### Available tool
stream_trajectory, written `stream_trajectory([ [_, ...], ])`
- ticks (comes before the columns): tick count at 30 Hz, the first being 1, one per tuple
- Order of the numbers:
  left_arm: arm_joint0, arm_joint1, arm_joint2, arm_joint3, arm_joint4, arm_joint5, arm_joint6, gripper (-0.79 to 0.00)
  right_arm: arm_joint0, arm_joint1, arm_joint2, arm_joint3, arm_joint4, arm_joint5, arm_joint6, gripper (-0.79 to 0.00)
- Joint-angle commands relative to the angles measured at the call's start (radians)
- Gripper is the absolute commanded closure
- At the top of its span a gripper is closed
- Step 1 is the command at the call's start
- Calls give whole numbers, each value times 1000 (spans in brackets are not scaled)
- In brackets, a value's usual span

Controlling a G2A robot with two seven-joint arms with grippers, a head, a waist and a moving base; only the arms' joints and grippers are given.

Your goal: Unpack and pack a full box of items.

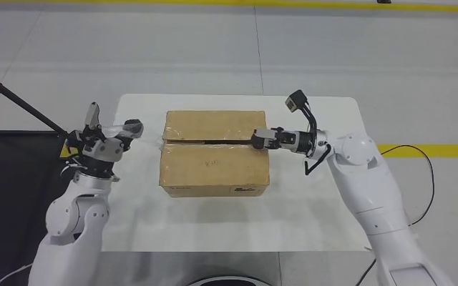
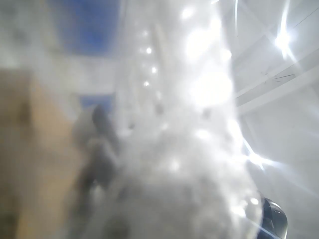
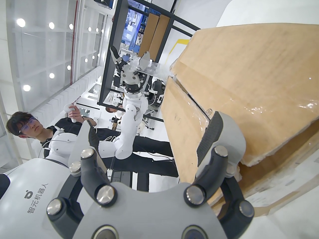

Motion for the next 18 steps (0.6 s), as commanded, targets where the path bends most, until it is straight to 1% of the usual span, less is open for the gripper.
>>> stream_trajectory([
  [1, -6, -1, 14, -9, 20, 2, 5, -785, -4, 2, 4, -2, -1, -1, 0, -785],
  [11, -55, -10, 109, -40, 135, 29, 45, -785, -21, 11, 26, 3, 13, -17, 12, -785],
  [18, -95, -17, 179, -36, 202, 44, 62, -785, -31, 18, 42, 13, 24, -31, 21, -785],
])
